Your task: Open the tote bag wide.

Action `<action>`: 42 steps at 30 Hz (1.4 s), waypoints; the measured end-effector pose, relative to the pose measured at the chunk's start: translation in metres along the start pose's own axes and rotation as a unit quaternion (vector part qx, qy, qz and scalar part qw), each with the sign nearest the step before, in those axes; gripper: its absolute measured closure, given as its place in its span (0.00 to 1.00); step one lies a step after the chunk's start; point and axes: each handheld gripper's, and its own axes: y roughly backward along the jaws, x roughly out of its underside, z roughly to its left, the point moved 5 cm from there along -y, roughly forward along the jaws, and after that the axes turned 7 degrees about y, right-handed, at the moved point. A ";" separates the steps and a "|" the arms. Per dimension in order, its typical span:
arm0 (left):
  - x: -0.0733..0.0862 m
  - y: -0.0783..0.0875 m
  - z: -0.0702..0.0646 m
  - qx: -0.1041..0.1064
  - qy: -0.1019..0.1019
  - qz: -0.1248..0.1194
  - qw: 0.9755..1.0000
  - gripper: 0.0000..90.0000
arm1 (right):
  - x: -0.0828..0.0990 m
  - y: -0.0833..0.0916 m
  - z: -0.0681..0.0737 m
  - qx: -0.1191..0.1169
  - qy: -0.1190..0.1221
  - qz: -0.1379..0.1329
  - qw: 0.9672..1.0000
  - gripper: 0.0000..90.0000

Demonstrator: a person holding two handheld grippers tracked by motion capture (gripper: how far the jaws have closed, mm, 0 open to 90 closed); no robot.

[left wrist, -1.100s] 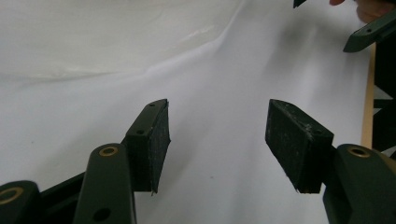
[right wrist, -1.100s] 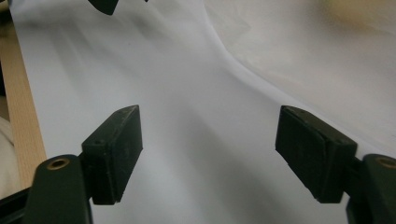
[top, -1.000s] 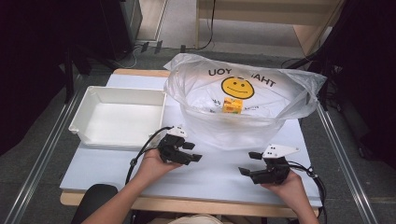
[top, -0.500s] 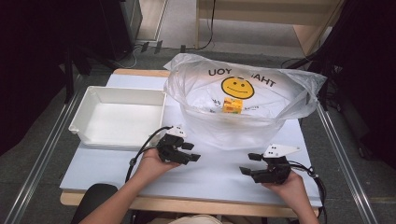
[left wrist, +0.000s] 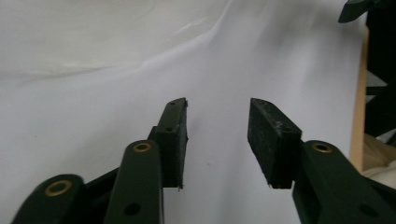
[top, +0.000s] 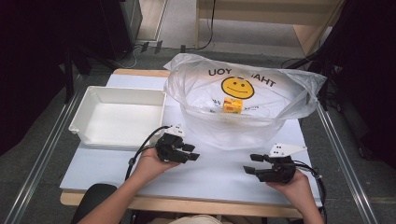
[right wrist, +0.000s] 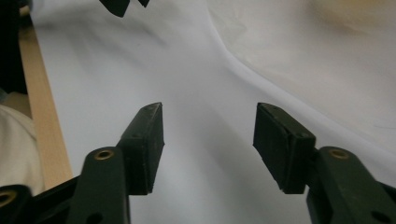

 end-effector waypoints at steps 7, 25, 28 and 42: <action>-0.002 0.006 0.004 0.002 0.016 -0.012 1.000 0.60 | 0.003 0.007 -0.007 -0.013 -0.010 0.000 1.000 0.50; -0.017 0.018 -0.008 0.019 0.002 0.001 1.000 0.62 | 0.008 0.031 -0.028 0.002 -0.044 -0.003 0.999 0.65; -0.026 0.027 -0.014 0.020 -0.017 -0.009 1.000 0.69 | 0.006 0.036 -0.035 -0.001 -0.064 0.001 0.998 0.69; -0.054 0.054 -0.031 0.024 -0.022 -0.019 0.999 0.58 | -0.002 0.071 -0.078 0.026 -0.062 -0.018 0.998 0.88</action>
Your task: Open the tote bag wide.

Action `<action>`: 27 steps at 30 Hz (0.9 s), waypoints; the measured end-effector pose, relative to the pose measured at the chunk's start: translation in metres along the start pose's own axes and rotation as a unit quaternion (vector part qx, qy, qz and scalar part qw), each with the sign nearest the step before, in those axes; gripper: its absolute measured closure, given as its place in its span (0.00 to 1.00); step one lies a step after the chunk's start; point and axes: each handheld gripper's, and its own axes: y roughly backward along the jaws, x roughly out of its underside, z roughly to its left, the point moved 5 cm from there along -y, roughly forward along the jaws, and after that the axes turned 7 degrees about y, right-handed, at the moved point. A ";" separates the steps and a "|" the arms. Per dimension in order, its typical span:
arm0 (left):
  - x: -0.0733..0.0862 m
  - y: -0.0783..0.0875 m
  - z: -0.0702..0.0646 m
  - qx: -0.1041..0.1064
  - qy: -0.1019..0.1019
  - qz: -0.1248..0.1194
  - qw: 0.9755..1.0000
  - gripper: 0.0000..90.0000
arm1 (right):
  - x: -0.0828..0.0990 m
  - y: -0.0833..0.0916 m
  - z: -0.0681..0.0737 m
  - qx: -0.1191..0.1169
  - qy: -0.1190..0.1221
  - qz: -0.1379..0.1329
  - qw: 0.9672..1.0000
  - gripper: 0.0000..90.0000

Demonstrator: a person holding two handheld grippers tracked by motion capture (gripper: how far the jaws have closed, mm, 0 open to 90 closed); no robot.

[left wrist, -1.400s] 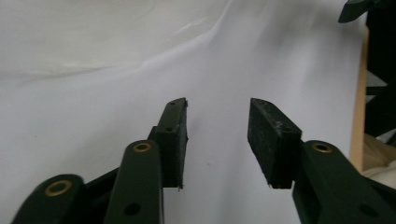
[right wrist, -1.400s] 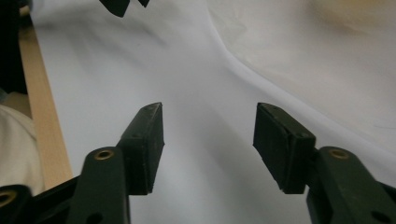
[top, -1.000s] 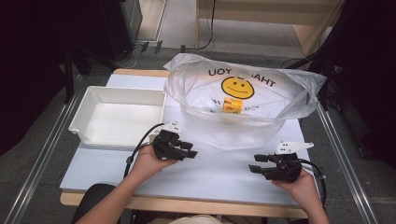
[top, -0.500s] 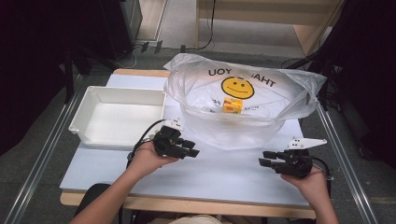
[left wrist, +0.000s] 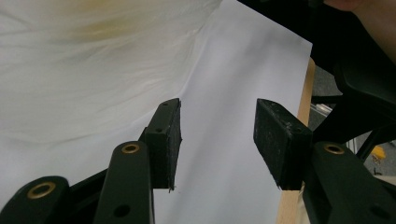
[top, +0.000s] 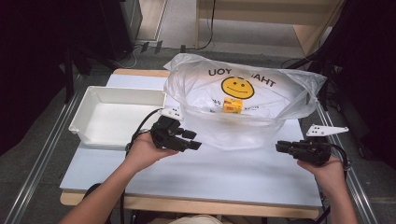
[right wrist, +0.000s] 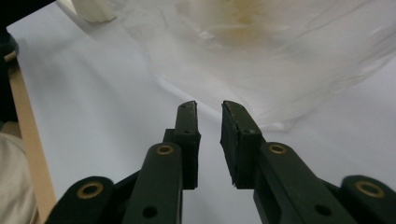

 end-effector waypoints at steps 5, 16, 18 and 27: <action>-0.007 0.006 -0.002 0.003 -0.003 -0.003 1.000 0.57 | -0.008 0.005 -0.013 -0.001 -0.001 0.007 1.000 0.94; -0.028 0.019 -0.007 -0.003 -0.021 -0.001 1.000 0.55 | -0.029 0.014 -0.056 0.035 -0.021 0.009 0.999 0.99; -0.033 0.020 -0.009 -0.005 -0.023 -0.001 1.000 0.55 | -0.035 0.016 -0.065 0.039 -0.020 0.010 0.999 0.98; -0.057 0.030 -0.019 0.004 -0.040 -0.007 0.999 0.61 | -0.068 0.026 -0.098 0.045 -0.010 0.005 0.999 1.00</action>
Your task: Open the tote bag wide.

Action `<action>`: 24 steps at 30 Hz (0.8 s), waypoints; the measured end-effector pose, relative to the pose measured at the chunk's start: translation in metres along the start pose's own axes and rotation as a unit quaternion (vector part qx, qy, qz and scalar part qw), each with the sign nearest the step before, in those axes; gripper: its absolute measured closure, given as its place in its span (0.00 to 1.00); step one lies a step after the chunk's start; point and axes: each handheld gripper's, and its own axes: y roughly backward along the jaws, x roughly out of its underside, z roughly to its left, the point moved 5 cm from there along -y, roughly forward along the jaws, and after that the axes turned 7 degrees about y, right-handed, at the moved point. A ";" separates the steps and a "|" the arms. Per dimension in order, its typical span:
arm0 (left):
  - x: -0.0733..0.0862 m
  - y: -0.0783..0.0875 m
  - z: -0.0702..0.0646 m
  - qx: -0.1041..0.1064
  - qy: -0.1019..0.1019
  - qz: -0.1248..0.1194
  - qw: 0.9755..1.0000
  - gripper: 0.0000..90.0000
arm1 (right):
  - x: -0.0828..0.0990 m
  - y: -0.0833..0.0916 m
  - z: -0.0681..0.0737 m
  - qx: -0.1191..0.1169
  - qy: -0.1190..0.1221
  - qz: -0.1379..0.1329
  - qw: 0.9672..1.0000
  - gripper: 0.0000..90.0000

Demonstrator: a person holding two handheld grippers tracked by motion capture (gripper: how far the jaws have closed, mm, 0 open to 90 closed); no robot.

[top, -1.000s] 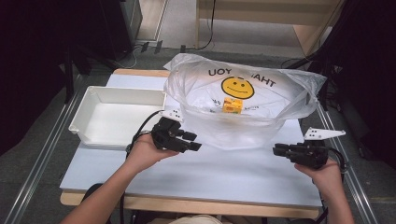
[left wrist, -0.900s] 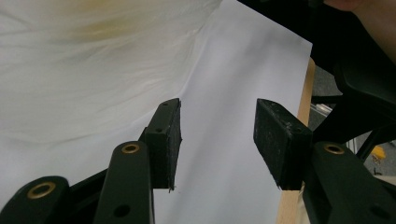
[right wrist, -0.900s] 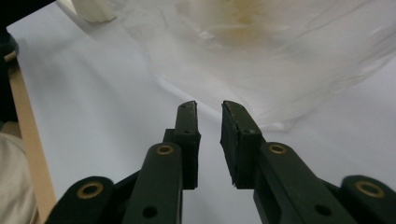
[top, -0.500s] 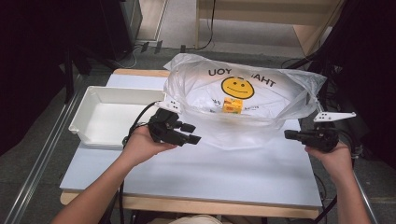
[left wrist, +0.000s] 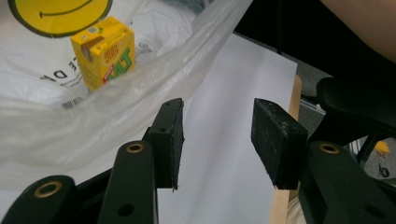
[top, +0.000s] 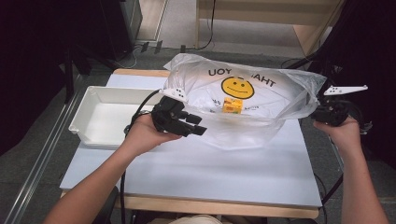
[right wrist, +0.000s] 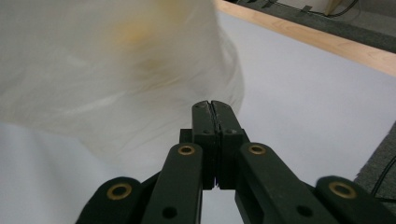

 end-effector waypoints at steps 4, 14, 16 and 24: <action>-0.013 0.008 0.001 0.006 -0.001 -0.009 1.000 0.63 | -0.014 0.004 -0.009 0.015 -0.010 0.008 1.000 1.00; -0.049 0.025 0.010 -0.004 -0.009 -0.012 1.000 0.65 | -0.050 0.022 -0.028 0.035 -0.018 -0.013 0.999 1.00; -0.058 0.027 0.009 -0.006 -0.009 -0.011 1.000 0.65 | -0.062 0.029 -0.031 0.038 -0.018 -0.022 0.999 1.00; -0.083 0.027 0.020 -0.022 -0.013 -0.001 1.000 0.69 | -0.108 0.047 -0.030 0.056 0.000 -0.033 0.998 1.00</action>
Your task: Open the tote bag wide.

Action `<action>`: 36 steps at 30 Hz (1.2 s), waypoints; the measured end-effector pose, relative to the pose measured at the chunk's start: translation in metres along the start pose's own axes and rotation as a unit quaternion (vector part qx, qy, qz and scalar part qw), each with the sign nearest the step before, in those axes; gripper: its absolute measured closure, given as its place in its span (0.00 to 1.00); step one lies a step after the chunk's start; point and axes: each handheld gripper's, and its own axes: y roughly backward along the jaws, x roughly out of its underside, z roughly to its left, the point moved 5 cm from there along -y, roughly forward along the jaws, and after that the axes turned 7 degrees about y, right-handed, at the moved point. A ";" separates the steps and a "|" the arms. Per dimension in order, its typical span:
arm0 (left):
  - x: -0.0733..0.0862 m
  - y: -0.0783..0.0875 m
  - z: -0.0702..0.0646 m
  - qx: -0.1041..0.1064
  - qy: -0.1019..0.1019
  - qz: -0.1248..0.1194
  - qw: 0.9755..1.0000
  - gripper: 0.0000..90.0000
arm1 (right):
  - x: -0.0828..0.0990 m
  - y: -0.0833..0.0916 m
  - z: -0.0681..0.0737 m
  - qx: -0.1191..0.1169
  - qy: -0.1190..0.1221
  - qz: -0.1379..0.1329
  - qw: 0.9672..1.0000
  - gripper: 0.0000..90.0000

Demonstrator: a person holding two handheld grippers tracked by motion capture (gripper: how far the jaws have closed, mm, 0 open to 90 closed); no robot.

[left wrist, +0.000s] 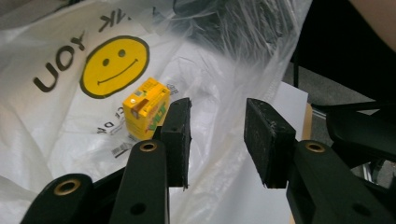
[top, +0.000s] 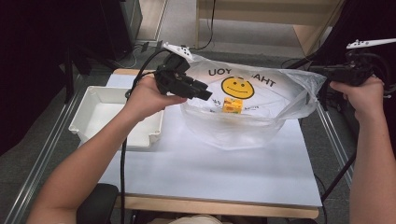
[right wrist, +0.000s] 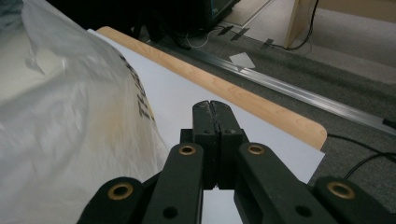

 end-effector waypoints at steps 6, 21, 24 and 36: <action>-0.017 0.000 0.008 -0.003 0.007 0.002 1.000 0.74 | -0.030 0.013 0.008 0.003 0.018 -0.010 1.000 1.00; -0.050 -0.002 0.017 -0.024 0.002 0.015 1.000 0.87 | -0.083 0.010 0.060 -0.010 0.060 0.004 0.998 1.00; -0.055 -0.003 0.020 -0.031 0.003 0.010 0.999 0.89 | -0.097 0.007 0.078 -0.017 0.075 0.005 0.997 1.00; -0.068 -0.011 0.030 -0.045 0.015 0.000 0.999 0.95 | -0.128 -0.034 0.148 -0.070 0.113 0.007 0.991 1.00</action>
